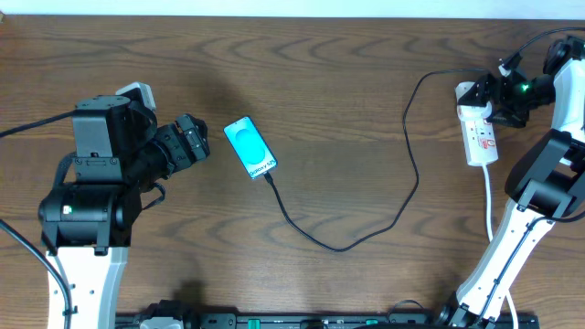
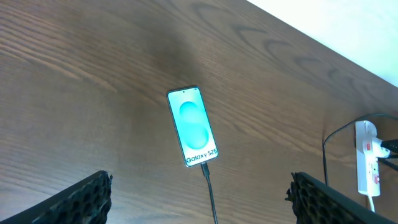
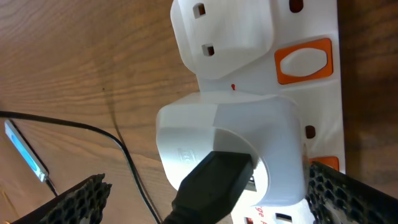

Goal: Plug charger to phone and switch on socket
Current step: 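Lower the right gripper onto the orange switch beside the plugged charger, then press the orange switch down with the right gripper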

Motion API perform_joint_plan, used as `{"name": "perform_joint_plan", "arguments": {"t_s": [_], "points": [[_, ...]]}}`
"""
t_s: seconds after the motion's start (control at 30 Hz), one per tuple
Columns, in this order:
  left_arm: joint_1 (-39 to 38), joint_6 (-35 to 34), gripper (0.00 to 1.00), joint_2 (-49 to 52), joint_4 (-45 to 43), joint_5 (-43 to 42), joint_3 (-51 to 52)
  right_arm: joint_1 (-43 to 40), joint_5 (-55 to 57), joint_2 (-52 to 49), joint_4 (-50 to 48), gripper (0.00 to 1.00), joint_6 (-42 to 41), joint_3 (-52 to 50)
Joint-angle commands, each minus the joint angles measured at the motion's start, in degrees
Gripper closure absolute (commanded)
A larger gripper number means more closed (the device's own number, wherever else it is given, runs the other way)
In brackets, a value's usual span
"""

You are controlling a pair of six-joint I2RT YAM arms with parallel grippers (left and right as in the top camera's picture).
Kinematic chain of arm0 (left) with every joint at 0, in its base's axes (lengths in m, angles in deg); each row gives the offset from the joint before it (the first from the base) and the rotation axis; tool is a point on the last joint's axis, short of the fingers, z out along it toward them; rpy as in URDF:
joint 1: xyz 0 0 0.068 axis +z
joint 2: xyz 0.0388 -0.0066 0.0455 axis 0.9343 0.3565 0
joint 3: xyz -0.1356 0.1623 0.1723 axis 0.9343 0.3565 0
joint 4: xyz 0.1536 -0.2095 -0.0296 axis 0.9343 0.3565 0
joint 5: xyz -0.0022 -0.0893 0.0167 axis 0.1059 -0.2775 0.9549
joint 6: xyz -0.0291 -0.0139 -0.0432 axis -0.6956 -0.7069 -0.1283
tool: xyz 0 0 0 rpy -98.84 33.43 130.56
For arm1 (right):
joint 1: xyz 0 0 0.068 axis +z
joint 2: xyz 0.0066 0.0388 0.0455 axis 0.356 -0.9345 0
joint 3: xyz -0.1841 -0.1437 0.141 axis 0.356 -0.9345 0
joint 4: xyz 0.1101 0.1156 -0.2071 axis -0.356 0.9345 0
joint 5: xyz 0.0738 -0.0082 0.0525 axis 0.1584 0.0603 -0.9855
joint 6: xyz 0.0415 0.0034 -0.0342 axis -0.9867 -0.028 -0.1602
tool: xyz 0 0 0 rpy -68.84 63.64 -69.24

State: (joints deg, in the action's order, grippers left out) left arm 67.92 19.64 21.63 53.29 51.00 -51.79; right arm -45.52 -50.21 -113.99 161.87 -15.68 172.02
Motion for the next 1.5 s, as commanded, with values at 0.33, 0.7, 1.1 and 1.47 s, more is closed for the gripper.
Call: {"name": "perform_joint_plan", "arguments": {"t_s": [0.33,0.7,1.1,1.47], "points": [[0.1,0.1,0.08,0.1,0.0,-0.5,-1.0,1.1,-1.4,-1.3,1.3,0.01,-0.5,0.6],[0.1,0.1,0.08,0.1,0.0,-0.5,-1.0,1.6,-1.4,-1.3,1.2,0.01,-0.5,0.6],[0.1,0.1,0.09,0.1,0.0,-0.5,-1.0,3.1,-1.2,-1.4,0.3,0.01,-0.5,-0.5],[0.1,0.1,0.08,0.1,0.0,-0.5,-1.0,3.2,-1.6,-1.4,-1.7,0.01,-0.7,-4.5]]}}
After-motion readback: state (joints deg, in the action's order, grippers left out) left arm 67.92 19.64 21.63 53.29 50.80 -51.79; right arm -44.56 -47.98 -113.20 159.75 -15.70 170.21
